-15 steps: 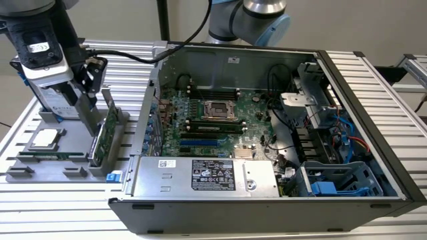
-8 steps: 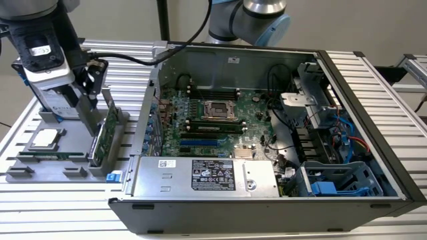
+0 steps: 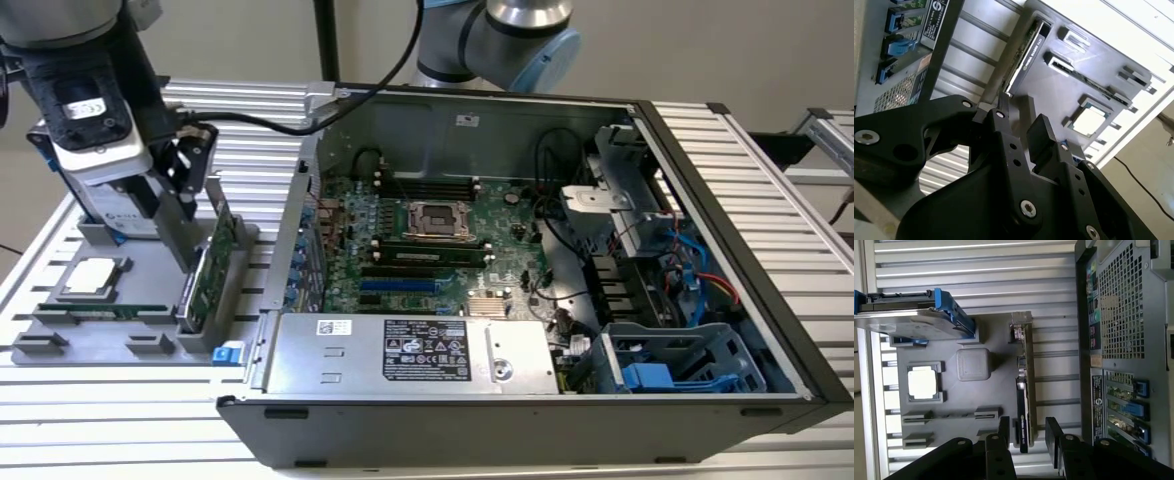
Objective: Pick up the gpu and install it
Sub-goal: 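Pick up the gpu and move the gpu toward the slot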
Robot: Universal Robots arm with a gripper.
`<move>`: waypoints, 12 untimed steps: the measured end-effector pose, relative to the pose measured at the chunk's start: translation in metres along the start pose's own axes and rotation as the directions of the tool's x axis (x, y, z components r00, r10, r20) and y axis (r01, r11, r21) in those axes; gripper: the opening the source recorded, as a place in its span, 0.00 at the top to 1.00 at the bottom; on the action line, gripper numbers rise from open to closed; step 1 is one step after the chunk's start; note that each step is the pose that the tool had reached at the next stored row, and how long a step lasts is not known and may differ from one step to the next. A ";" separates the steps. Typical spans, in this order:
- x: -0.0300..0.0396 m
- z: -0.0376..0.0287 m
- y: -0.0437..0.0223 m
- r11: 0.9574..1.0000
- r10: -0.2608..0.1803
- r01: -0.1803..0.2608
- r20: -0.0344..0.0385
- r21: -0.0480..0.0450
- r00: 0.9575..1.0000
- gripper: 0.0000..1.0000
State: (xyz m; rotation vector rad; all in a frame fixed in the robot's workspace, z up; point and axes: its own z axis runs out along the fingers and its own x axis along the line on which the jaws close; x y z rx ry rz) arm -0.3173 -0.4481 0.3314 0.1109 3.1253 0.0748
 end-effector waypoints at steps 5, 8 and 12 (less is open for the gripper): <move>0.0000 0.0037 -0.0002 1.000 0.000 0.000 0.000 0.000 1.000 0.00; 0.0001 0.0060 -0.0004 1.000 0.000 0.000 0.000 0.000 1.000 0.00; -0.0003 0.0092 -0.0009 1.000 0.000 0.000 0.000 0.000 1.000 0.00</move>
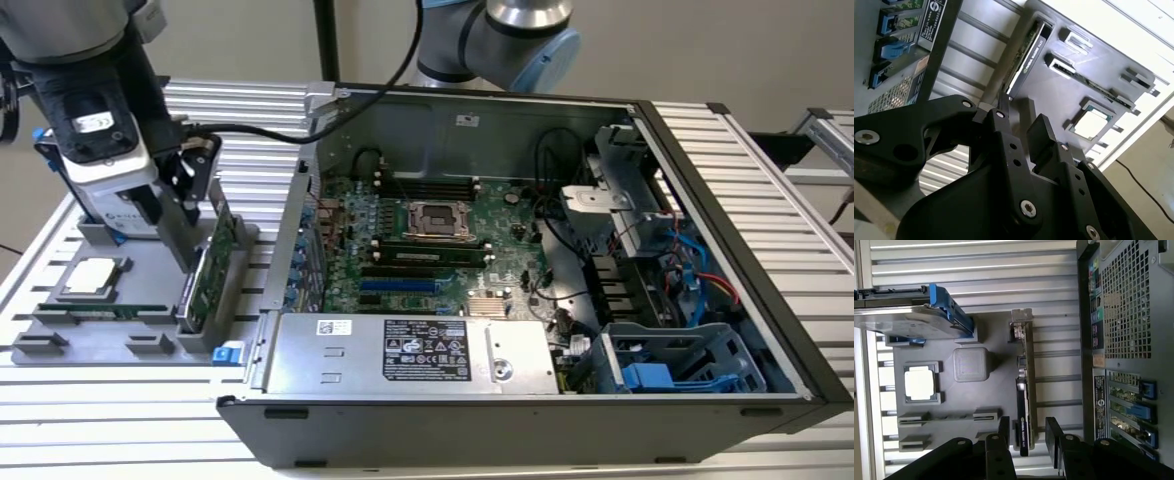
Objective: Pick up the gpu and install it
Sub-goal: 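Pick up the gpu and move the gpu toward the slot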
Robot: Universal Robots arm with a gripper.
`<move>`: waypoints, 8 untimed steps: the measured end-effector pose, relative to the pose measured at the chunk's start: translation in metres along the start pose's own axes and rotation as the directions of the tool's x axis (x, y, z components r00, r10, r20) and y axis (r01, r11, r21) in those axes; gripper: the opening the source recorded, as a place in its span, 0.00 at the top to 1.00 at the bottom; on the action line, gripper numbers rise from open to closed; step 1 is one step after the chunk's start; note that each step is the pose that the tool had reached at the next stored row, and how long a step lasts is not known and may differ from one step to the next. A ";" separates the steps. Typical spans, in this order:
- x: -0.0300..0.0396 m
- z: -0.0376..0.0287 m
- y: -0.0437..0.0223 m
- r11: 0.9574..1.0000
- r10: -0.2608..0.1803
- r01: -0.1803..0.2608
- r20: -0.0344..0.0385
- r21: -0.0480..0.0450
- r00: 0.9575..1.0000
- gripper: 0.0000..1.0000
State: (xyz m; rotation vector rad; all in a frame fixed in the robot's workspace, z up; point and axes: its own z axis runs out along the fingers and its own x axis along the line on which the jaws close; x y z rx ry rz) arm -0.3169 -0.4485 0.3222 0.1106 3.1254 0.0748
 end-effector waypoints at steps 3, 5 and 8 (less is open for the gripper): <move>-0.0003 0.0028 -0.0005 1.000 0.000 0.000 0.000 0.000 1.000 0.00; -0.0004 0.0051 -0.0008 1.000 0.000 0.000 0.000 0.000 1.000 0.00; -0.0005 0.0089 -0.0012 1.000 -0.001 0.001 0.000 0.000 1.000 0.00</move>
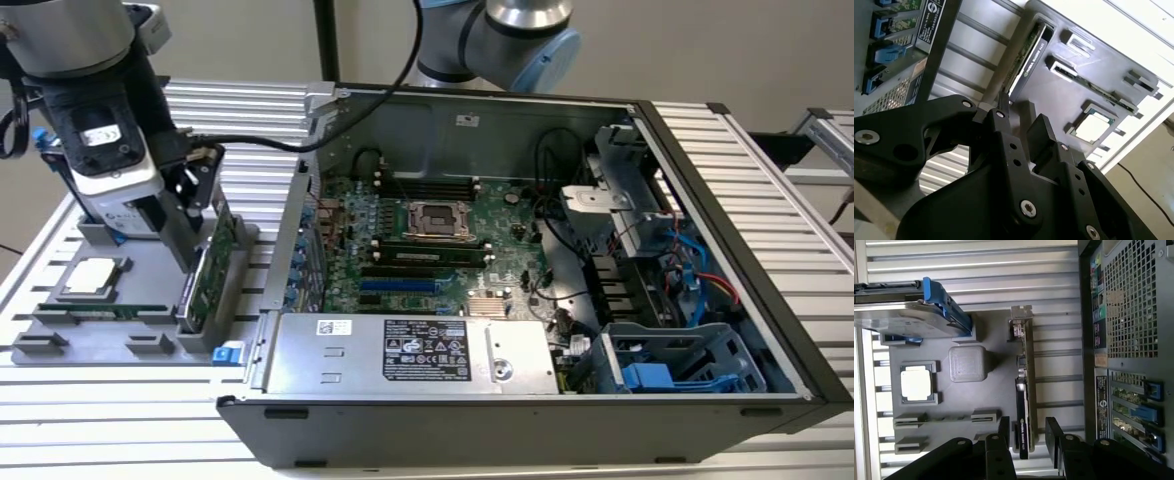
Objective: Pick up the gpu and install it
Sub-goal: 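Pick up the gpu and move the gpu toward the slot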
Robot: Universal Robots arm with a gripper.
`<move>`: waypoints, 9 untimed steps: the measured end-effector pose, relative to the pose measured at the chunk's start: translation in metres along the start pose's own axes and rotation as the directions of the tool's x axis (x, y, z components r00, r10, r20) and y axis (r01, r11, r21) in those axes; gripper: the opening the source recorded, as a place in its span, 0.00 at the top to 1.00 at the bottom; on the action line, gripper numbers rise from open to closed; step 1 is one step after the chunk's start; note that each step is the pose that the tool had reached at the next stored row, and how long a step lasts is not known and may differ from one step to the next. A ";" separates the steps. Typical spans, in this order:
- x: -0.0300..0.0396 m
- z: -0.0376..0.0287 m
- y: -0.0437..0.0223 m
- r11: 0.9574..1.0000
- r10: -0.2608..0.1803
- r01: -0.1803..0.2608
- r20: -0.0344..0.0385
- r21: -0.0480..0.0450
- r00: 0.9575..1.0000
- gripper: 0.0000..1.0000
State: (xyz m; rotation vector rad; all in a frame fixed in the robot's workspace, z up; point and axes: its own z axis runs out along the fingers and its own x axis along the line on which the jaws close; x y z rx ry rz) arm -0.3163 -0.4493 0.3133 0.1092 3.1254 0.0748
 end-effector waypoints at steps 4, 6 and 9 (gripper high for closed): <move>-0.0002 0.0043 -0.0003 1.000 -0.001 0.001 0.000 0.000 1.000 0.00; -0.0003 0.0064 -0.0004 1.000 -0.001 0.001 0.000 0.000 1.000 0.00; -0.0003 0.0096 -0.0006 1.000 -0.002 0.002 0.000 0.000 1.000 0.00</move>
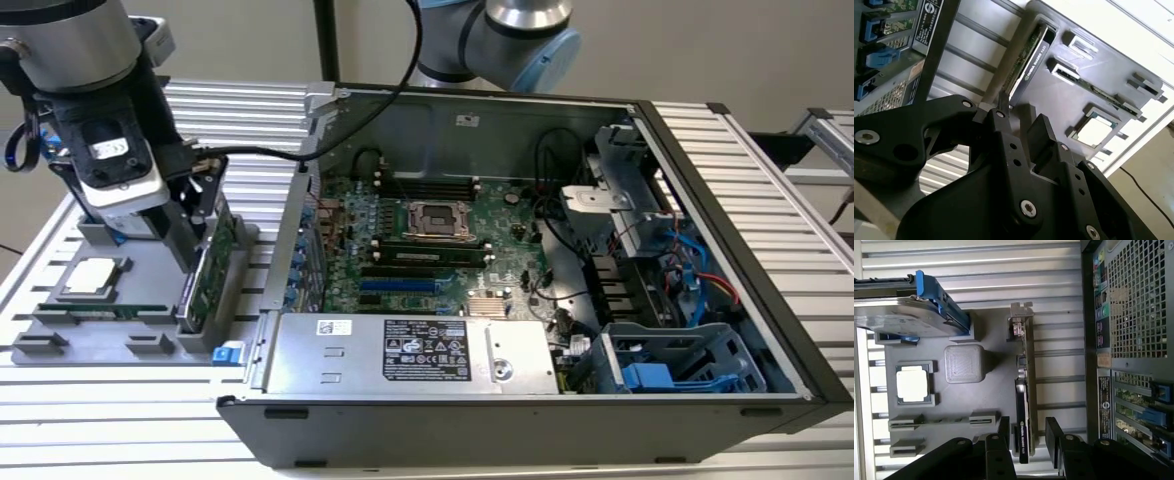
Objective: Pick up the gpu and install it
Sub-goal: 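Pick up the gpu and move the gpu toward the slot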
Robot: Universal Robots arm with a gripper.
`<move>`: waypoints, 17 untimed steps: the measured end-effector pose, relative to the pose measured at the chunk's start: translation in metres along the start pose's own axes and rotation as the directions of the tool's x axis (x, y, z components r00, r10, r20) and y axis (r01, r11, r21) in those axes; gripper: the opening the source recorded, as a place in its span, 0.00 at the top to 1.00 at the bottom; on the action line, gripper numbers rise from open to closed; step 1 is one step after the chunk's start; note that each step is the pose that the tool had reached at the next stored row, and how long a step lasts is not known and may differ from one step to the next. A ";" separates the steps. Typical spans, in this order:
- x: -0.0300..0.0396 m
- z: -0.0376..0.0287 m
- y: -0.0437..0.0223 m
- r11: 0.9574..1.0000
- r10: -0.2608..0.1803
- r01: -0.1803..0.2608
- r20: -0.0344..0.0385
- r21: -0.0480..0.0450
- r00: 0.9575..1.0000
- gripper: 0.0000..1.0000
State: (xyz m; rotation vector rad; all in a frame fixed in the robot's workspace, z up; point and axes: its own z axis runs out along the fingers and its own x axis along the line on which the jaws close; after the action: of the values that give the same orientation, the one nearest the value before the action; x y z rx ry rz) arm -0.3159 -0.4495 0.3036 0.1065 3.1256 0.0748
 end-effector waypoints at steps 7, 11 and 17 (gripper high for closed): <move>-0.0002 0.0078 -0.0004 1.000 -0.001 0.001 0.000 0.000 1.000 0.00; -0.0002 0.0119 -0.0006 1.000 -0.001 0.001 0.000 0.000 1.000 0.00; -0.0003 0.0178 -0.0009 1.000 -0.002 0.002 0.000 0.000 1.000 0.00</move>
State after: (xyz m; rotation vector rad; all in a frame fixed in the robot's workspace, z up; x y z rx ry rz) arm -0.3154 -0.4496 0.2858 0.1041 3.1257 0.0748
